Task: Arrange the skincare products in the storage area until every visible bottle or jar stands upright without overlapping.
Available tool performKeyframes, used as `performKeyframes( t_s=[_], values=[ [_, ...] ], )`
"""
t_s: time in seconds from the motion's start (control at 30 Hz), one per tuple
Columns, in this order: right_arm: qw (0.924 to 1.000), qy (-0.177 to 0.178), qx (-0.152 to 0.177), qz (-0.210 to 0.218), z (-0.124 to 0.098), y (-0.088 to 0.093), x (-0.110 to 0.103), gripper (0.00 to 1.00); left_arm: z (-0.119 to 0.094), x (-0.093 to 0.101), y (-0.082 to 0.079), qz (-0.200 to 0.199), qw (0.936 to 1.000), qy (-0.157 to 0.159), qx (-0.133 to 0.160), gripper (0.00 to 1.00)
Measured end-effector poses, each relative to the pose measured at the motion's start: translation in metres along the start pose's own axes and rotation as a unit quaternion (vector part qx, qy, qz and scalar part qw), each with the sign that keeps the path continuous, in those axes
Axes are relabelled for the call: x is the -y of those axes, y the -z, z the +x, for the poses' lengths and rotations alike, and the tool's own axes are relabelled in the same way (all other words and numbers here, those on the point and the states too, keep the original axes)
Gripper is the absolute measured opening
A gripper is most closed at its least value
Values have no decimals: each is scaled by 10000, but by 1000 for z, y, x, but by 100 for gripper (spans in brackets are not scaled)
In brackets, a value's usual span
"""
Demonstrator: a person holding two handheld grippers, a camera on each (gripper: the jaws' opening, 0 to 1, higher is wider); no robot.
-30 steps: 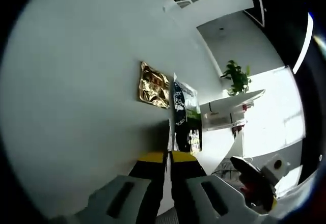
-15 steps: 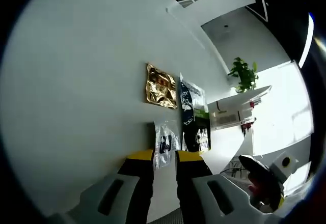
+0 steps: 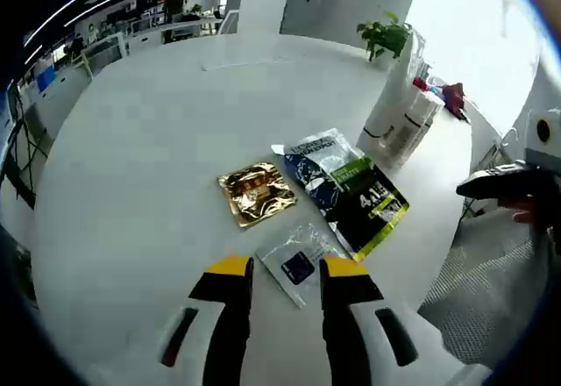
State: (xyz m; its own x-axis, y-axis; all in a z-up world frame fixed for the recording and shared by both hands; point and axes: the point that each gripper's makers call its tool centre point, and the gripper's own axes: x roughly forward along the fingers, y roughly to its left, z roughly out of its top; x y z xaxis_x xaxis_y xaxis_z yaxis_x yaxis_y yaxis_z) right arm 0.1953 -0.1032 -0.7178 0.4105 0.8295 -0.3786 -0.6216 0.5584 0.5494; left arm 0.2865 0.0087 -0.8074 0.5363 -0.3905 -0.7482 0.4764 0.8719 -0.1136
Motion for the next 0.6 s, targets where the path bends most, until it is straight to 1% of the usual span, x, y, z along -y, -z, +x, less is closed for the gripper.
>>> performKeyframes(
  t_s=[0.03, 0.1, 0.17, 0.2, 0.23, 0.3, 0.37, 0.43, 0.47, 0.6],
  values=[
    [10000, 5, 8, 2, 0, 0, 0, 93, 2, 2, -1, 158, 9999, 14, 3, 29],
    [10000, 3, 7, 15, 0, 0, 1, 93, 5, 7, -3, 338, 9994, -30, 18, 31],
    [10000, -1, 11, 26, 0, 0, 1, 93, 10, 8, -1, 472, 9989, -53, -10, 31],
    [10000, -2, 13, 33, 0, 0, 1, 92, 11, 9, -1, 589, 9982, -131, -10, 29],
    [10000, -3, 17, 43, 0, 0, 1, 92, 12, 9, 0, 615, 9979, -190, -28, 28],
    [10000, 8, 38, 67, -1, 0, 1, 92, 16, 5, 6, 642, 9970, -382, -197, 27],
    [9999, 13, 62, 106, -1, -1, 2, 92, 21, 9, 9, 658, 9970, -342, -214, 28],
    [9999, 10, 73, 133, -1, -1, 2, 92, 22, 13, 10, 757, 9963, -308, -249, 27],
    [9999, 15, 63, 140, -1, -1, 2, 92, 22, 13, 10, 808, 9960, -300, -221, 27],
    [9999, 31, 18, 146, 0, 1, 3, 92, 25, 10, 7, 964, 9950, -219, -155, 27]
  ],
)
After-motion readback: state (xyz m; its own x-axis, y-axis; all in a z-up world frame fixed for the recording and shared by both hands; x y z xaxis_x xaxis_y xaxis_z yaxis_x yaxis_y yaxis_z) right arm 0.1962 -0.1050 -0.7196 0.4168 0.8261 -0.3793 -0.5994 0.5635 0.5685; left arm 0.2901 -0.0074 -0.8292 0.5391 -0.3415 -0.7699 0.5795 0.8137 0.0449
